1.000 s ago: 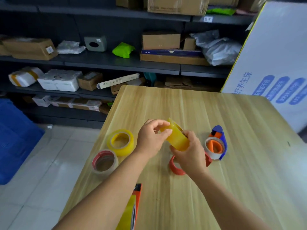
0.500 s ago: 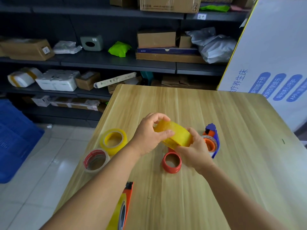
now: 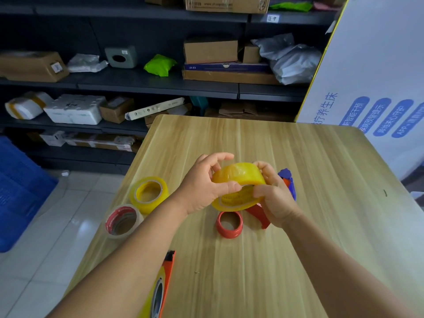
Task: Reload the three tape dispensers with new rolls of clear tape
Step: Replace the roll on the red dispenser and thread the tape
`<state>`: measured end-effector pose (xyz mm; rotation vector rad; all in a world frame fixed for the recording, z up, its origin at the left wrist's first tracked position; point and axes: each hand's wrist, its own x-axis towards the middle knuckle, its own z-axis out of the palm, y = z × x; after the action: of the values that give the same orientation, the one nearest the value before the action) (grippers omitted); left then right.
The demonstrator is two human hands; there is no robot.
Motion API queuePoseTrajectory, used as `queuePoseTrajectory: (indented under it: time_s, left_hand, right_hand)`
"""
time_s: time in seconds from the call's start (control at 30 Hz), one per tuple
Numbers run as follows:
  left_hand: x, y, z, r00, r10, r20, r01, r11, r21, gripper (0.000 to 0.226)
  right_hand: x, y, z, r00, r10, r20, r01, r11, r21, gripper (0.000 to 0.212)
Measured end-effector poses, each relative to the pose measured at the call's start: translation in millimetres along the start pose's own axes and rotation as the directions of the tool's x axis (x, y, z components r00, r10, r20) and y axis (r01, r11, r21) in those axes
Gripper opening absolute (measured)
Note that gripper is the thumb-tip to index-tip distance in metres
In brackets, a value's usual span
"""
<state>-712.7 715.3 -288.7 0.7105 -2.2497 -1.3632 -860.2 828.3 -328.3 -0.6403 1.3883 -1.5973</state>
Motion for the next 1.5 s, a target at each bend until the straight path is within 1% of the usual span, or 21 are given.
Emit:
queuePoseTrajectory:
  time_s: [0.07,0.13,0.23,0.33,0.5,0.6,0.67,0.73,0.8,0.87,0.97,1.03,1.1,1.2,1.27,1.37,1.47,1.5]
  left_hand:
    - [0,2,-1,0.998,-0.007,0.070,0.005,1.000,0.028,0.057]
    - [2,3,-2,0.995,-0.014,0.102,0.010,0.999,0.040,0.048]
    - [5,2,-1,0.997,-0.001,0.076,0.000,1.000,0.011,0.042]
    - [5,1,2,0.999,0.008,0.032,-0.008,1.000,0.018,0.041]
    - [2,1,8,0.999,0.007,-0.054,-0.006,1.000,0.026,0.040]
    - [1,-1,6,0.998,0.027,-0.056,-0.024,0.998,0.052,0.035]
    - [1,-3,4,0.997,0.056,-0.044,-0.053,0.997,0.059,0.027]
    - [1,-3,3,0.997,0.055,-0.057,-0.053,0.998,0.042,0.021]
    - [3,-1,2,0.998,0.007,-0.062,-0.009,1.000,-0.026,0.013]
    - [4,1,0,0.999,-0.037,-0.030,0.034,0.996,-0.086,0.007]
    - [4,2,0,0.999,-0.052,-0.005,0.051,0.994,-0.094,0.007]
    - [4,0,2,0.998,-0.053,-0.040,0.049,0.994,-0.093,0.010]
    - [6,-4,5,0.991,-0.074,-0.111,0.065,0.995,-0.081,0.013]
    - [9,-10,13,0.967,-0.084,-0.240,0.068,0.995,-0.074,0.014]
    - [10,-11,20,0.946,-0.058,-0.318,0.049,0.998,-0.036,0.013]
    - [9,-10,29,0.932,-0.032,-0.361,0.041,0.999,0.016,0.012]
    - [5,-10,34,0.917,-0.005,-0.399,0.025,0.999,0.045,0.012]
    - [4,-10,35,0.907,-0.006,-0.421,0.024,0.999,0.038,0.012]
  right_hand:
    - [2,-1,-5,1.000,0.003,0.007,-0.003,1.000,0.019,0.056]
    - [3,-2,-9,1.000,0.009,0.018,-0.010,0.999,0.034,0.060]
    - [5,-2,-11,1.000,0.009,0.008,-0.010,0.999,0.039,0.061]
    - [6,-2,-13,1.000,0.011,-0.012,-0.010,0.999,0.041,0.061]
    - [9,-2,-14,0.998,0.014,-0.067,-0.015,1.000,-0.018,0.062]
    - [9,-2,-15,0.996,0.039,-0.079,-0.040,0.999,-0.010,0.062]
    - [8,-4,-14,0.996,0.062,-0.065,-0.061,0.998,0.023,0.063]
    - [7,-6,-13,0.995,0.092,-0.045,-0.090,0.995,0.045,0.063]
    - [6,-9,-10,0.994,0.106,-0.040,-0.103,0.993,0.058,0.060]
    - [5,-10,-8,0.994,0.099,-0.036,-0.096,0.993,0.063,0.054]
    - [1,-10,-6,0.996,0.074,-0.043,-0.072,0.996,0.051,0.043]
    - [-1,-11,-4,0.996,0.065,-0.062,-0.062,0.997,0.049,0.040]
    - [-4,-12,1,0.995,0.071,-0.070,-0.068,0.997,0.047,0.040]
    - [-10,-4,10,0.996,0.088,-0.023,-0.086,0.994,0.064,0.042]
    - [-14,1,17,0.993,0.110,0.030,-0.113,0.988,0.102,0.049]
    - [-18,10,23,0.986,0.141,0.084,-0.154,0.974,0.168,0.061]
    - [-21,17,25,0.986,0.139,0.088,-0.149,0.981,0.127,0.086]
    - [-22,17,26,0.987,0.139,0.084,-0.149,0.982,0.116,0.091]
